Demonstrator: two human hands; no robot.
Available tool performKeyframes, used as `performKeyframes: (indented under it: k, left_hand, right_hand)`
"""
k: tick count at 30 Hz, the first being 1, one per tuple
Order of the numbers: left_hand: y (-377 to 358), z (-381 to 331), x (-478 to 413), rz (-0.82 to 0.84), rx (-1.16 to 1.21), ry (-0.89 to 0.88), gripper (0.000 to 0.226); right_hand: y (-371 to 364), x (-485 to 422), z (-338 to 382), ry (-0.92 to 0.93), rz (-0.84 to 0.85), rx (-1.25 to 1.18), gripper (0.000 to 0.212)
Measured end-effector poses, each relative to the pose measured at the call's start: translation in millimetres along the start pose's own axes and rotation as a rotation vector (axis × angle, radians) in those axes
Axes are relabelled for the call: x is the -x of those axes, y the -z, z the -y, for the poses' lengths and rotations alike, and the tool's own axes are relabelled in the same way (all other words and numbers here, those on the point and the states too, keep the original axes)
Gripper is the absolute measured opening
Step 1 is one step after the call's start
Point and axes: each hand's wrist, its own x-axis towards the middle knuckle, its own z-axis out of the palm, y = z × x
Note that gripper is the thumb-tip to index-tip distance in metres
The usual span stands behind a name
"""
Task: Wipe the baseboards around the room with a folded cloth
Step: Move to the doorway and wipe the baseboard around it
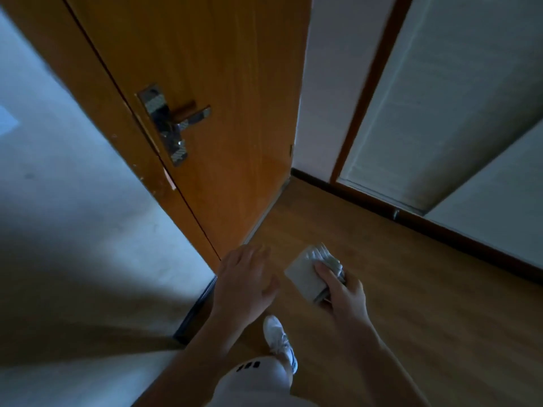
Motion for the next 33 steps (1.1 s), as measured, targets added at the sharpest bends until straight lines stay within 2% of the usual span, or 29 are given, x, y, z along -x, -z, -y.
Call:
performKeyframes:
  k: [3, 9, 17, 21, 25, 30, 31, 33]
  left_hand:
    - [-6.6, 25.5, -29.5, -0.039, 0.038, 0.069, 0.055]
    - [-7.7, 76.5, -64.7, -0.166, 0.018, 0.25, 0.05]
    - [-2.4, 122.9, -41.4, -0.284, 0.0, 0.572, 0.046]
    - [3.4, 126.7, -15.3, -0.323, -0.109, 0.746, 0.049]
    - [9.2, 117.9, 8.1, -0.26, -0.132, 0.989, 0.051]
    - [20.7, 88.7, 20.5, -0.263, -0.197, 1.298, 0.051]
    - [21.5, 83.7, 24.1, -0.256, -0.199, 1.347, 0.052]
    - [20.8, 73.1, 31.9, -0.246, -0.194, 1.435, 0.055]
  right_hand:
    - [-27.4, -36.0, 24.7, 0.009, 0.044, 0.065, 0.026]
    - [-98.5, -97.0, 66.7, 0.036, 0.183, 0.251, 0.019]
    - [-186.9, -130.4, 64.7, -0.002, 0.5, 0.447, 0.024]
    - [-222.5, -128.8, 56.5, -0.049, 0.74, 0.504, 0.016]
    - [-256.0, -127.4, 48.9, -0.105, 0.92, 0.622, 0.024]
    - [-289.7, -124.9, 43.4, -0.152, 1.126, 0.771, 0.019]
    - [-295.3, -122.8, 41.3, -0.171, 1.159, 0.791, 0.022]
    - [-305.0, -117.3, 37.5, -0.2, 1.23, 0.838, 0.045]
